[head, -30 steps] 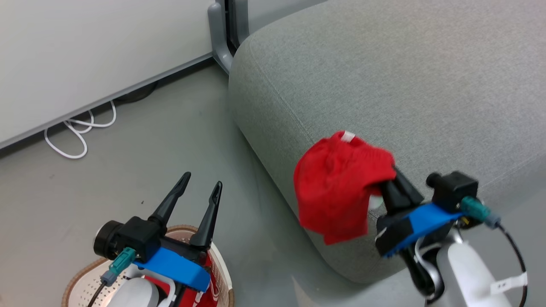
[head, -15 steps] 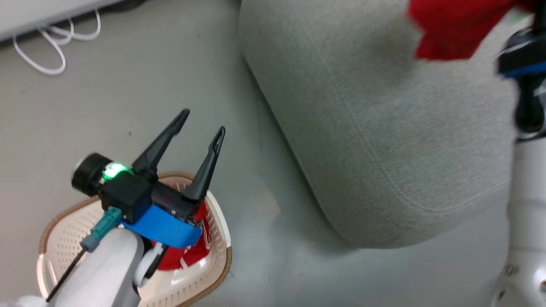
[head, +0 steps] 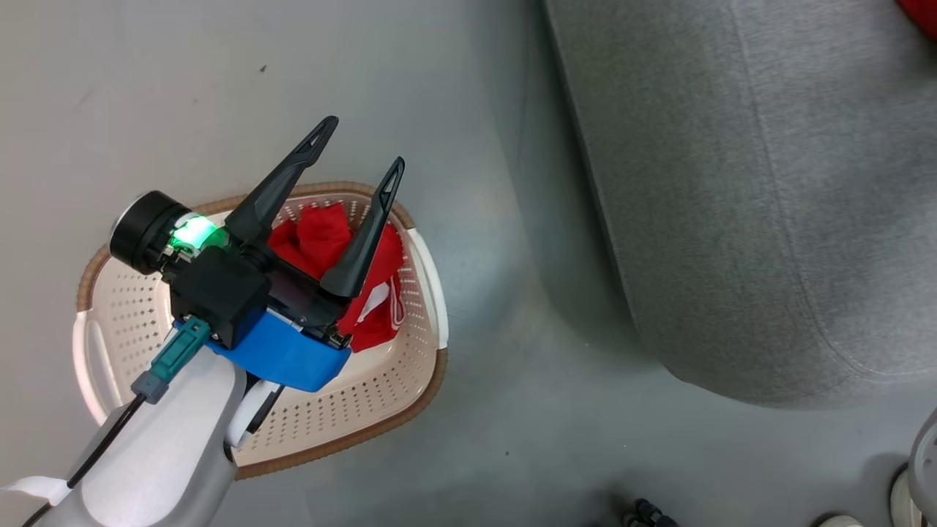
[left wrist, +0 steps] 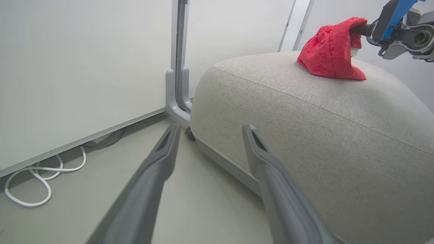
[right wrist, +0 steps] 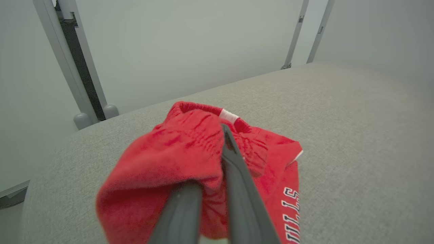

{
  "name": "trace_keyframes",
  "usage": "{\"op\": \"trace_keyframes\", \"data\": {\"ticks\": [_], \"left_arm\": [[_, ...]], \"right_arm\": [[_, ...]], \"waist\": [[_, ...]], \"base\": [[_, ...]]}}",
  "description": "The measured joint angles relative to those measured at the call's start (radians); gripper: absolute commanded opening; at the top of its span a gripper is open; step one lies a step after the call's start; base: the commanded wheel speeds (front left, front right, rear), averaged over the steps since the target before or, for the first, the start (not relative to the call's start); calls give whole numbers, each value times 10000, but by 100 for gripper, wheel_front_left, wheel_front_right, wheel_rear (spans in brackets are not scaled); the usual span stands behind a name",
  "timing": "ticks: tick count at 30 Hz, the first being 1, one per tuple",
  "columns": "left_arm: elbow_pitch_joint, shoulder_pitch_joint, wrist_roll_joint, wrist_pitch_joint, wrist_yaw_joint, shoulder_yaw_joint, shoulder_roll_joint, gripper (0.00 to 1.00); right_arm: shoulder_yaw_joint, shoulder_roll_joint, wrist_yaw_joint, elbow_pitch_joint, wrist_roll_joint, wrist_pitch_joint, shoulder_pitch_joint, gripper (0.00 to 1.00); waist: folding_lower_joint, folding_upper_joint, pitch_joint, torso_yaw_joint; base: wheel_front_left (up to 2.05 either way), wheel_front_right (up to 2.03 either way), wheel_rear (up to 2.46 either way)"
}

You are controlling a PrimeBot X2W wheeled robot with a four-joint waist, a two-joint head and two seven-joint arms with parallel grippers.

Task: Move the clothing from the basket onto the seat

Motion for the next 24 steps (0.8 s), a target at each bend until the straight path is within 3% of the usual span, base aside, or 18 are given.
{"op": "trace_keyframes", "data": {"ticks": [1, 3, 9, 14, 24], "left_arm": [[21, -2, 0, -8, 2, -10, -2, 100], [73, -2, -4, -10, 0, -29, -23, 100], [272, -25, -79, -27, 0, -94, -190, 100], [497, -8, -313, -40, 0, -134, -529, 100], [1112, 1277, -698, -40, 0, 610, -1379, 100]], "right_arm": [[-88, 12, 2, 165, -138, -56, -63, 32], [-148, 84, 2, 435, -339, -144, -171, 100], [-67, 217, 0, 1181, -433, -303, -319, 100], [583, 75, 2, 1779, -642, -326, -106, 100], [2077, 184, 2, 1929, -704, -403, 1722, 100]], "waist": [[0, 0, 65, 86], [0, 0, 133, 214], [-1, 0, -119, 267], [-1, 0, -640, 284], [-4, 0, -2519, 423]], "base": [[0, 0, 0], [0, 0, 0], [0, 0, 0], [0, 0, 0], [0, 0, 0]]}}
